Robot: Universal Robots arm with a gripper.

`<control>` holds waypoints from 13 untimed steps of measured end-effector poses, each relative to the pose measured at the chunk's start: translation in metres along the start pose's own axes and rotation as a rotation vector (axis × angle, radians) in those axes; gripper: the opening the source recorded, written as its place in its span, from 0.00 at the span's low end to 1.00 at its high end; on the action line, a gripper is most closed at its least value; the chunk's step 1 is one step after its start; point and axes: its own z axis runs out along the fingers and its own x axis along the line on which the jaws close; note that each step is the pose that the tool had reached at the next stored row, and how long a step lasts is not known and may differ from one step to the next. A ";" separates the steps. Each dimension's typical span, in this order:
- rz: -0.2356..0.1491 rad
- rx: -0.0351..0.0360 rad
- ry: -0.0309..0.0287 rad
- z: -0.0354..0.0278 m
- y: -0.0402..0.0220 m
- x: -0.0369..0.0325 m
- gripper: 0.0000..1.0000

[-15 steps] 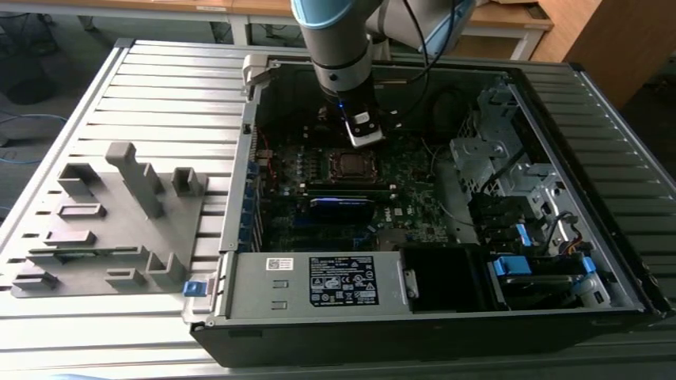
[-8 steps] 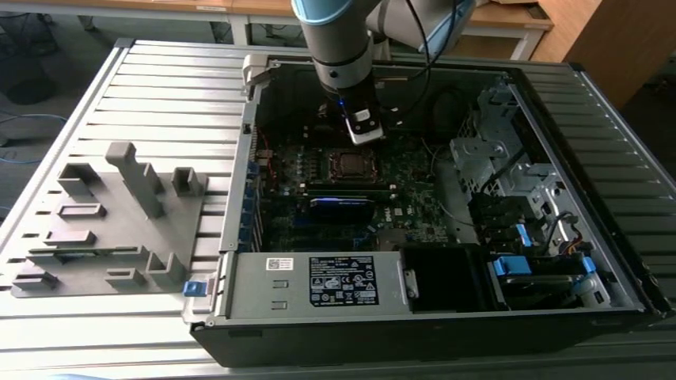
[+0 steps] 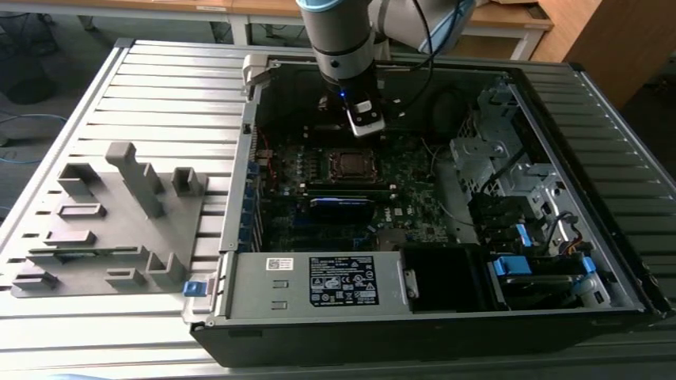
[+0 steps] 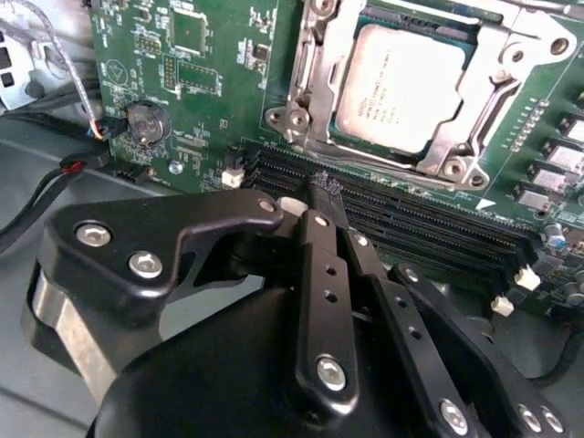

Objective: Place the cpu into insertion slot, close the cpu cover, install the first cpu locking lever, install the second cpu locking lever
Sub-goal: 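Install the first cpu locking lever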

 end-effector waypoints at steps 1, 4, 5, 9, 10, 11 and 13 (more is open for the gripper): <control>0.000 0.0000 0.0000 -0.0001 0.0000 0.0000 0.11; 0.001 0.0018 0.0048 -0.0003 0.0001 -0.0002 0.11; 0.003 0.0069 0.0169 -0.0003 0.0001 -0.0004 0.11; 0.014 0.0372 0.0825 0.0008 0.0004 -0.0016 0.11; 0.017 0.0455 0.0983 0.0009 0.0005 -0.0019 0.11; 0.019 0.0536 0.1137 0.0011 0.0005 -0.0021 0.11; 0.024 0.0714 0.1462 0.0016 0.0006 -0.0026 0.11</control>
